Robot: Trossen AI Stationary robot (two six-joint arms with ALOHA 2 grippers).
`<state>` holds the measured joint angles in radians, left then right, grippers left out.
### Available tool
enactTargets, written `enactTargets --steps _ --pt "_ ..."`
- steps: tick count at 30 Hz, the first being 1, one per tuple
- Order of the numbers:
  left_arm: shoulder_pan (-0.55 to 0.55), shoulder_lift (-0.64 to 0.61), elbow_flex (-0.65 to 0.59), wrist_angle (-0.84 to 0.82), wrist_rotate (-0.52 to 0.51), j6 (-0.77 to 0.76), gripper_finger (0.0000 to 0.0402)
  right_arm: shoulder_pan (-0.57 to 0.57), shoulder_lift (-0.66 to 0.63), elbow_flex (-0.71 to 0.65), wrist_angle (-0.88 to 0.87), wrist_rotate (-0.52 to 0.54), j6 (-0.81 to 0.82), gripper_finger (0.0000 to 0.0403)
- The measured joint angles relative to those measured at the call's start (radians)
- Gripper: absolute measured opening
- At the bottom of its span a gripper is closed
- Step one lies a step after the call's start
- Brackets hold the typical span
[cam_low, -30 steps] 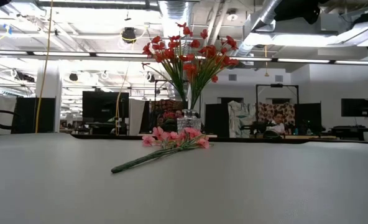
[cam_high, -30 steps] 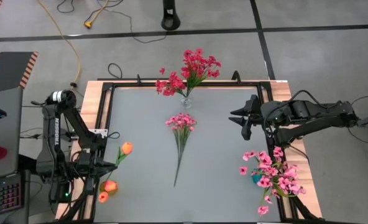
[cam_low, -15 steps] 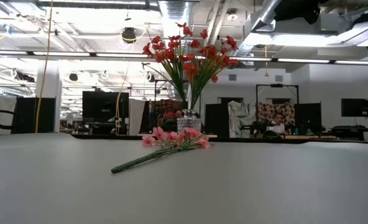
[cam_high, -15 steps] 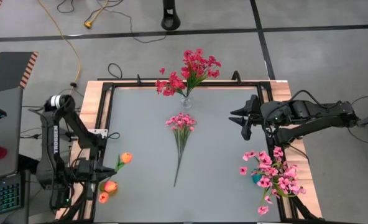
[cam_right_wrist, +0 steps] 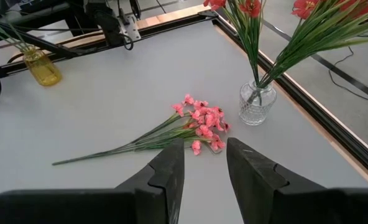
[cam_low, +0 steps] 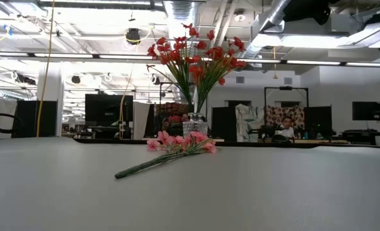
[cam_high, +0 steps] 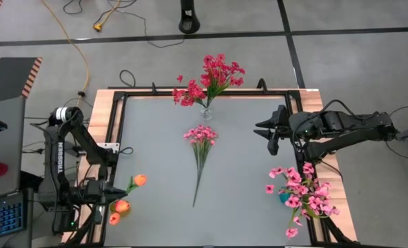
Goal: Sort flowers into vase by color
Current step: Put the orange tulip flower into the yellow vase
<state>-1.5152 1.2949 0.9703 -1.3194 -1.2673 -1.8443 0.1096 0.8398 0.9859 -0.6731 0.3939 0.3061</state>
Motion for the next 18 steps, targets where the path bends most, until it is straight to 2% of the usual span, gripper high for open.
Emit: enactTargets --steps 4,11,18 --pt "-0.008 0.000 0.000 0.000 0.028 -0.001 0.0006 0.000 0.000 0.000 0.000 0.000 0.000 0.0148" --pt "-0.012 0.000 0.000 0.001 0.157 -0.062 0.0038 0.000 0.000 0.000 0.000 0.000 0.000 0.0148" --pt "-0.012 -0.001 0.000 0.002 0.168 -0.089 0.0066 0.000 0.000 0.000 0.000 0.000 0.000 0.0148"
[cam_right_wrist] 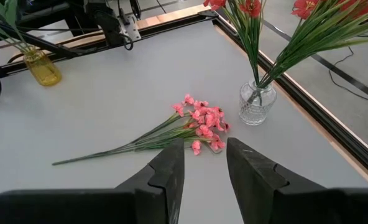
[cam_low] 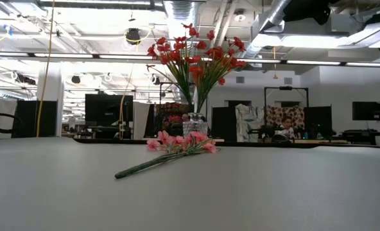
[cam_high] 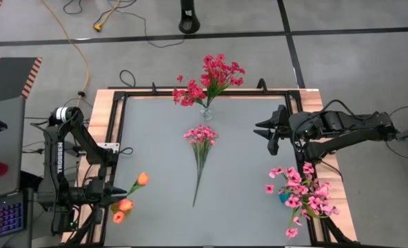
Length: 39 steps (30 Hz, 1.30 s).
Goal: Sort flowers into vase by color
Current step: Put the orange tulip flower into the yellow vase
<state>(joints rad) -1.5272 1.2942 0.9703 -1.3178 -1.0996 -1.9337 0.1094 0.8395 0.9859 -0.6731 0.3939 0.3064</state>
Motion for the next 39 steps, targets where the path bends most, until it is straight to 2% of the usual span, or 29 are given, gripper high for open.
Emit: enactTargets --steps 8,18,20,23,26,39 --pt "-0.036 0.000 0.000 0.008 -0.004 -0.034 0.0090 0.000 0.000 0.000 0.000 0.000 0.000 0.0148" --pt "-0.056 0.000 0.000 0.002 -0.013 -0.035 0.0093 0.000 0.000 0.000 0.000 0.000 0.000 0.0148" --pt "-0.056 0.000 0.000 -0.020 -0.041 -0.034 0.0093 0.000 0.000 0.000 0.000 0.000 0.000 0.0148" --pt "-0.055 0.000 0.000 -0.074 -0.138 -0.035 0.0093 0.000 0.000 0.000 0.000 0.000 0.000 0.0148" --pt "-0.029 0.000 0.000 -0.121 -0.190 -0.053 0.0093 0.000 0.000 0.000 0.000 0.000 0.000 0.0148" --pt "0.079 -0.085 0.000 -0.094 -0.198 -0.065 0.0098 0.000 0.000 0.000 0.000 0.000 0.000 0.0148"
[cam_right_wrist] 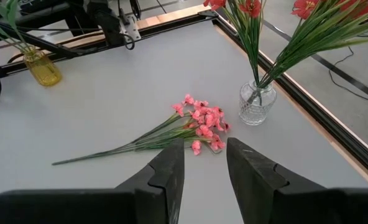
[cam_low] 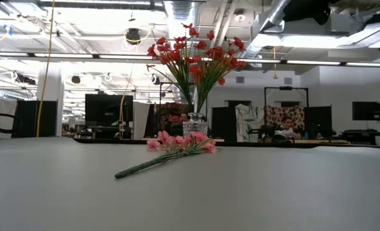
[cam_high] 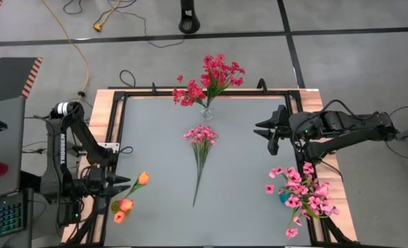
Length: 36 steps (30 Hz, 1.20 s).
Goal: Sort flowers into vase by color
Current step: Put the orange tulip flower into the yellow vase
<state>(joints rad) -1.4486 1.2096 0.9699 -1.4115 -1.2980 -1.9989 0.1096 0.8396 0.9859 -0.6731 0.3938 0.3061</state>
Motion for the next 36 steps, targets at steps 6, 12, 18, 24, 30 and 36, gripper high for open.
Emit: enactTargets --steps 6,12,18,24,30,36 --pt "0.032 -0.036 0.000 0.087 0.000 0.093 0.0131 0.000 0.000 0.000 0.000 0.000 0.000 0.0148" --pt "0.085 -0.069 0.000 0.185 0.057 0.187 0.0156 0.000 0.000 0.000 0.000 0.000 0.000 0.0148" --pt "0.141 -0.097 0.001 0.298 0.111 0.348 0.0158 0.000 0.000 0.000 0.000 0.000 0.000 0.0148" --pt "0.180 -0.132 0.001 0.390 0.146 0.489 0.0158 0.000 0.000 0.000 0.000 0.000 0.000 0.0148" --pt "0.222 -0.143 0.001 0.409 0.235 0.551 0.0158 0.000 0.000 0.000 0.000 0.000 0.000 0.0148" --pt "0.244 -0.143 0.001 0.410 0.298 0.568 0.0158 0.000 0.000 0.000 0.000 0.000 0.000 0.0148"
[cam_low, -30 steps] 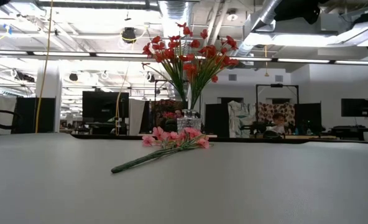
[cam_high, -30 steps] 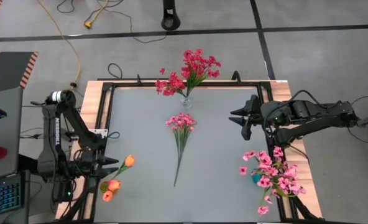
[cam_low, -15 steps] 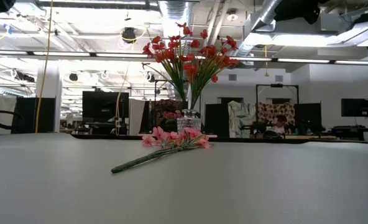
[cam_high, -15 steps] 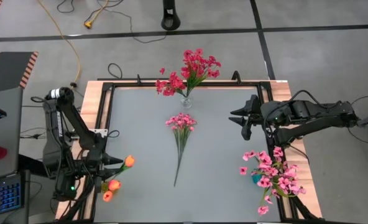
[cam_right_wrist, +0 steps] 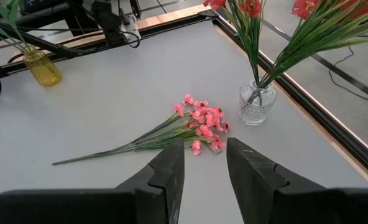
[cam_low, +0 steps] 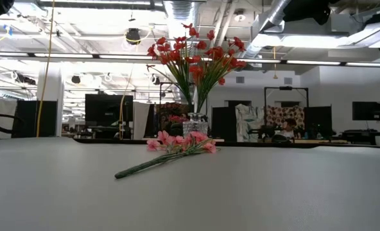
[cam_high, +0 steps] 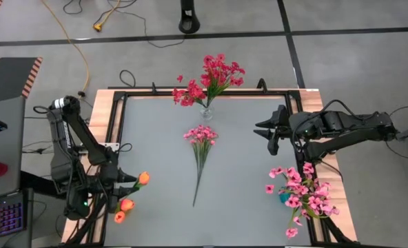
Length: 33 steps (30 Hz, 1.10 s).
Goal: Sort flowers into vase by color
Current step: Put the orange tulip flower into the yellow vase
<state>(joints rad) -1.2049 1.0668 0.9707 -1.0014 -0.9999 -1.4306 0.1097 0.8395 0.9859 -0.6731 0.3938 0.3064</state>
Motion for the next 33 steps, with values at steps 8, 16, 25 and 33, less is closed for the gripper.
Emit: enactTargets --steps 8,16,25,33 --pt "0.000 0.000 0.000 0.012 0.001 0.058 0.0154 0.000 0.000 0.000 0.000 0.000 0.000 0.0148" --pt "-0.005 -0.003 0.000 0.012 0.027 0.058 0.0075 0.000 0.000 0.000 0.000 0.000 0.000 0.0148" --pt "-0.062 -0.029 0.001 0.012 0.027 0.057 0.0008 0.000 0.000 0.000 0.000 0.000 0.000 0.0148" --pt "-0.143 -0.034 0.001 -0.019 0.048 0.055 0.0013 0.000 0.000 0.000 0.000 0.000 0.000 0.0148"
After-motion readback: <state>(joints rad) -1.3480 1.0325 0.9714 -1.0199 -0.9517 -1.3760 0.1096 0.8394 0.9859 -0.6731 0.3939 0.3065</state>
